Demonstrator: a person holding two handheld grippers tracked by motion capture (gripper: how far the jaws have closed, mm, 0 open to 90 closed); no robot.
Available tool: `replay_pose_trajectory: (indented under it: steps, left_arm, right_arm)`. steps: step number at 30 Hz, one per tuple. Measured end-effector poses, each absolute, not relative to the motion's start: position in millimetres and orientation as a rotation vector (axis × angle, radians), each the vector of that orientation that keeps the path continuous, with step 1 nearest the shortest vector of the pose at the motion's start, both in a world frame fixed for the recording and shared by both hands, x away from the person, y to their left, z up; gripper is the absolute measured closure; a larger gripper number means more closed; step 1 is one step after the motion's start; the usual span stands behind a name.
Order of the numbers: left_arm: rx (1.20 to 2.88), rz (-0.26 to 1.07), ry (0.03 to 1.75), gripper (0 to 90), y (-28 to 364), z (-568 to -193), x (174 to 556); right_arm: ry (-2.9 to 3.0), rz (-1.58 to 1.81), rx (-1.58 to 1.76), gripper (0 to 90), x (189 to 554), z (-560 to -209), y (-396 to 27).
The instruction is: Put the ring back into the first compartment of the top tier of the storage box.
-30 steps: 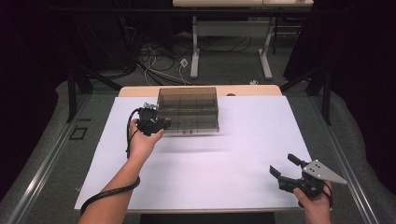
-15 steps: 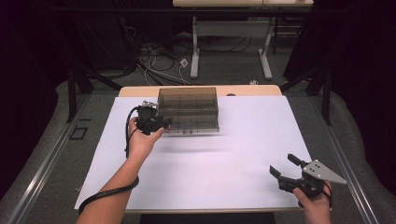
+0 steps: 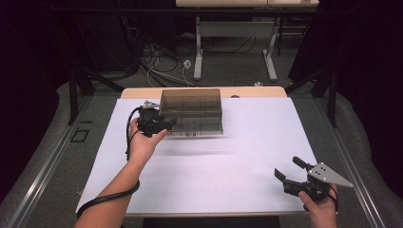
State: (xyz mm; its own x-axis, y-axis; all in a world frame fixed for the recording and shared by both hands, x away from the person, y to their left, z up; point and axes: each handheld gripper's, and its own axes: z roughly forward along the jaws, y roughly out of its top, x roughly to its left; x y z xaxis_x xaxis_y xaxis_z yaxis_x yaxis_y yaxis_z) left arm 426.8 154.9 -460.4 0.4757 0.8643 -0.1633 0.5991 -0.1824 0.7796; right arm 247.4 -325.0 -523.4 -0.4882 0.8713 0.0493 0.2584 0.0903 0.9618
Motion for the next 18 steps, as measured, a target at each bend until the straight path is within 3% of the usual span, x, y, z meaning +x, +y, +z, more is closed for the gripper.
replay_pose_trajectory:
  steps: [18]
  left_arm:
    - [1.899,0.429,1.121,35.2,153.9,-450.8,416.4]
  right_arm:
    - [1.815,1.424,1.123,15.0,249.6,-524.1,-324.4]
